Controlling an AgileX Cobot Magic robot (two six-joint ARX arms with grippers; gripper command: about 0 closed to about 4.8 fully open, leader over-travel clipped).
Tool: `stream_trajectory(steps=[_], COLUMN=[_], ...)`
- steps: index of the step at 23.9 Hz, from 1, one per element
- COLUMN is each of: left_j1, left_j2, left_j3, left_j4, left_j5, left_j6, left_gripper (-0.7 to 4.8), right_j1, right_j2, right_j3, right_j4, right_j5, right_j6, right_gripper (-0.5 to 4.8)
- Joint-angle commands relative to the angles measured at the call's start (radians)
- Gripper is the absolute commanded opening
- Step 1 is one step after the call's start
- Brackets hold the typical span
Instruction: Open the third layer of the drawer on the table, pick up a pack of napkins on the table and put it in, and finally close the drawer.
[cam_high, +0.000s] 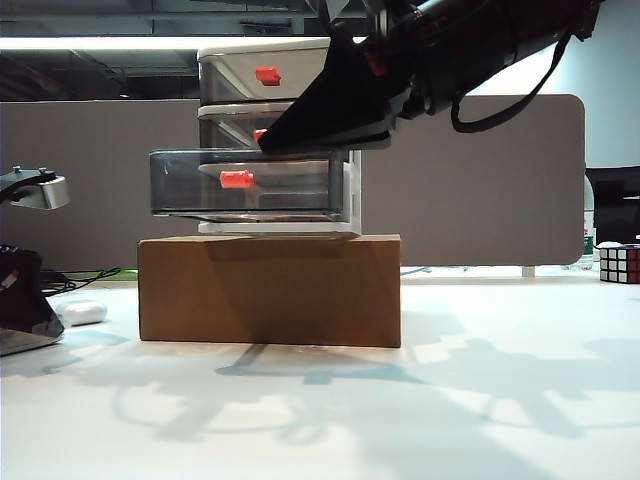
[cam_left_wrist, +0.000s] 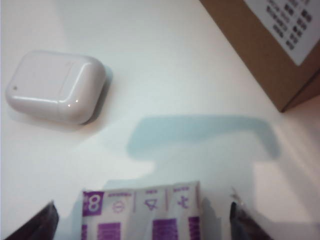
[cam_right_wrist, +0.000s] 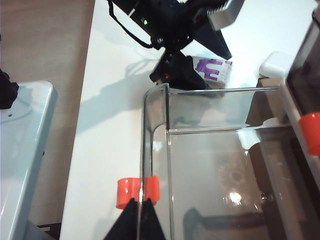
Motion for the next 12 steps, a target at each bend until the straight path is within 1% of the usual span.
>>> stream_trajectory(steps=[1,2,3,6,8,12], left_j1=[0.000,0.000,0.000,0.000,0.000,0.000], left_j2=[-0.002,-0.002,-0.002,-0.002,0.003,0.053], left_j3=[0.002,0.002,0.002,0.002,0.002,0.002], left_j4=[0.011,0.012,0.012,0.011,0.013,0.020], left_j5=[0.008,0.008,0.008,0.008,0.007,0.006], left_j6=[-0.004,-0.004,-0.004,-0.004,-0.003,0.004], left_gripper=[4.35,4.35,4.35,4.35,4.35,4.35], right_j1=[0.000,0.000,0.000,0.000,0.000,0.000], right_j2=[-0.005,-0.005,-0.005,-0.005,-0.007,-0.027], right_j3=[0.004,0.004,0.004,0.005,0.005,0.005], right_j4=[0.033,0.041,0.046,0.061,0.077,0.076], right_j5=[0.023,0.045,0.051,0.050,0.031,0.029], right_j6=[0.005,0.005,0.005,0.007,0.021,0.035], right_gripper=[2.40,2.94,3.03,3.06,3.06,3.06])
